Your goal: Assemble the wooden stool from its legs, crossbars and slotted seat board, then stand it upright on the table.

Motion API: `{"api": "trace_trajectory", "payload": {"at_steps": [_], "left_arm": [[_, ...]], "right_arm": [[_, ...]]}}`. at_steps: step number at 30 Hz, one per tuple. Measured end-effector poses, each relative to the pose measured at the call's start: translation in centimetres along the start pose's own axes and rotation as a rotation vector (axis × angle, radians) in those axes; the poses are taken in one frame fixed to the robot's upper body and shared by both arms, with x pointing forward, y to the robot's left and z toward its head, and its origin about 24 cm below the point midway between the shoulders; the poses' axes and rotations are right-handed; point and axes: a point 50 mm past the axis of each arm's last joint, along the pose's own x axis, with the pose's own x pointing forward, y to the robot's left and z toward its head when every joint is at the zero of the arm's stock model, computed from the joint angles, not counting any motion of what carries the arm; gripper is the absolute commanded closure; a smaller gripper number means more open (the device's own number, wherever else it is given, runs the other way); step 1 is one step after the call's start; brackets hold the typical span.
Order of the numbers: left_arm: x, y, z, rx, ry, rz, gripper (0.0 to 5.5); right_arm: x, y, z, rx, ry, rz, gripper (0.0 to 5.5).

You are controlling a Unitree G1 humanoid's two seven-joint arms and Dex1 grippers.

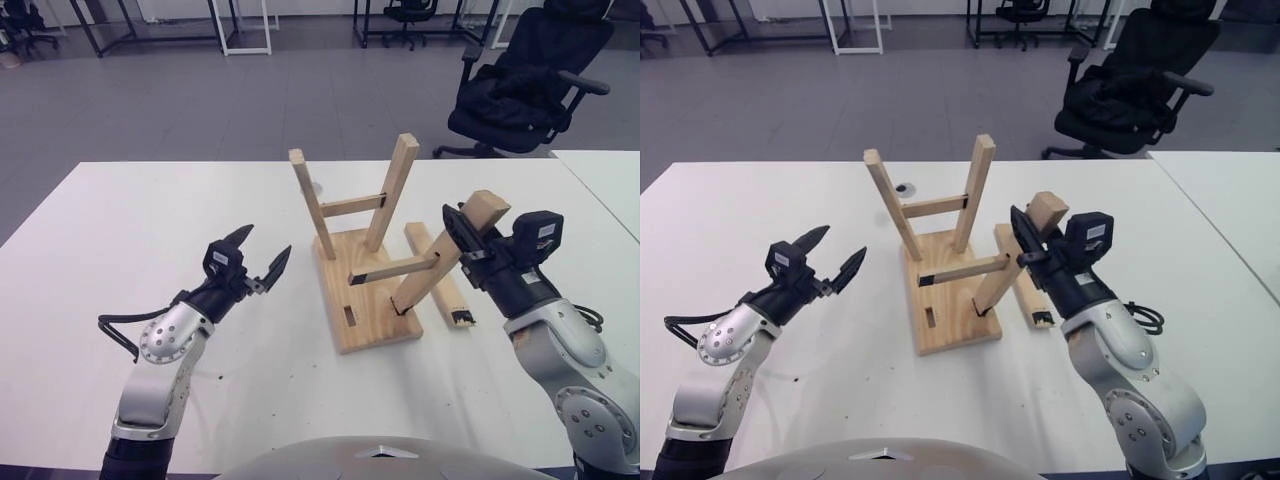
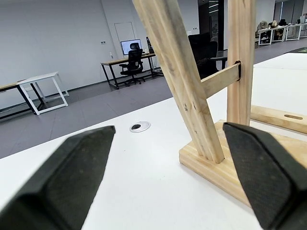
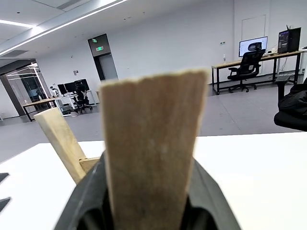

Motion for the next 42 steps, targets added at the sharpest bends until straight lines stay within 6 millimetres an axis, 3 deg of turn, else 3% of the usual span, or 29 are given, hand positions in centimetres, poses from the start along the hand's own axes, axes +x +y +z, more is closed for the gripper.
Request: {"api": "trace_trajectory", "payload": {"at_steps": [3, 10, 13, 18, 22, 27, 32, 38, 42], "left_arm": [[0.5, -0.5, 0.1, 0.011, -0.004, -0.005, 1.37], [0.8, -0.5, 0.2, 0.037, -0.005, 0.013, 1.37], [0.8, -0.4, 0.4, 0.041, -0.005, 0.020, 1.37], [0.7, -0.4, 0.4, 0.054, 0.016, 0.025, 1.37], [0.5, 0.2, 1.0, 0.054, 0.007, 0.071, 1.37], [0.1, 1.5, 1.5, 0.042, -0.017, 0.165, 1.37], [0.6, 1.7, 1.9, 0.027, -0.045, 0.195, 1.37], [0.9, 1.8, 2.2, 0.020, -0.067, 0.230, 1.37], [1.3, 1.9, 2.6, 0.028, -0.088, 0.242, 1.37]], "right_arm": [[0.8, 0.0, -0.2, 0.005, -0.013, -0.008, 4.42], [0.9, -2.0, -0.1, 0.252, 0.023, -0.195, 4.45], [0.9, -1.6, 0.3, 0.220, 0.047, -0.184, 4.45], [0.3, 0.7, 0.4, -0.001, 0.068, -0.008, 4.45], [-0.3, 1.1, -1.5, -0.037, 0.070, 0.013, 4.45], [-0.2, 0.9, -2.5, -0.027, -0.015, 0.047, 4.45], [0.9, 0.7, -2.9, -0.016, -0.035, 0.090, 4.45], [2.8, -0.7, -1.6, 0.062, -0.009, 0.086, 4.45], [3.8, -0.5, -0.4, 0.074, -0.026, 0.106, 3.49]]}}
